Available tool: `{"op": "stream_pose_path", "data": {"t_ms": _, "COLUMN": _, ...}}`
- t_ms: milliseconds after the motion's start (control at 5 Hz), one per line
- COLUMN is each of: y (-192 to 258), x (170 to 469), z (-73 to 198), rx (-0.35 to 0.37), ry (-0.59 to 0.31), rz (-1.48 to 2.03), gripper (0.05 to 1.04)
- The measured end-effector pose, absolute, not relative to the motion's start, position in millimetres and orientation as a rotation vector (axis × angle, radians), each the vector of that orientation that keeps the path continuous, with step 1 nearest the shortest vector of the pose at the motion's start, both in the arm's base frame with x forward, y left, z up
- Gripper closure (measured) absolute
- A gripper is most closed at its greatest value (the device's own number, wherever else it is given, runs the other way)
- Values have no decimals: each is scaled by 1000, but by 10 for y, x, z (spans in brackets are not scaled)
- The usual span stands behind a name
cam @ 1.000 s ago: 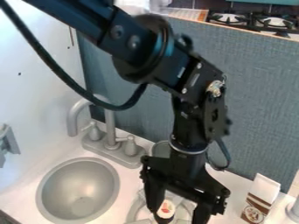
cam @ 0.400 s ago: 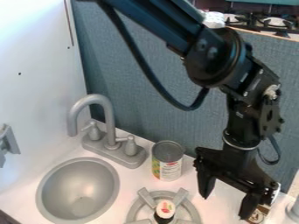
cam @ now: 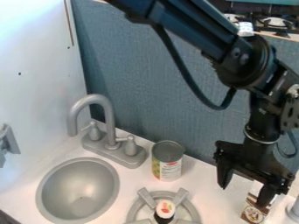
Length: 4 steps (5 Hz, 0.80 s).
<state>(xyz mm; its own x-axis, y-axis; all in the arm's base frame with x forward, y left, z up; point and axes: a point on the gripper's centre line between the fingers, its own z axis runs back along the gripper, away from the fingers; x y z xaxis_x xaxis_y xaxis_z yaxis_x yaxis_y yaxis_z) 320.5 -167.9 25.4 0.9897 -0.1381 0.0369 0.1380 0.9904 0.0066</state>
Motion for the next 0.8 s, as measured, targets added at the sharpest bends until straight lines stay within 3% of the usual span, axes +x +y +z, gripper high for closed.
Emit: {"op": "stream_pose_path", "data": {"t_ms": 800, "y": -1860, "x": 3582, "z": 1, "rx": 17, "ry": -29, "rz": -200, "gripper": 81}}
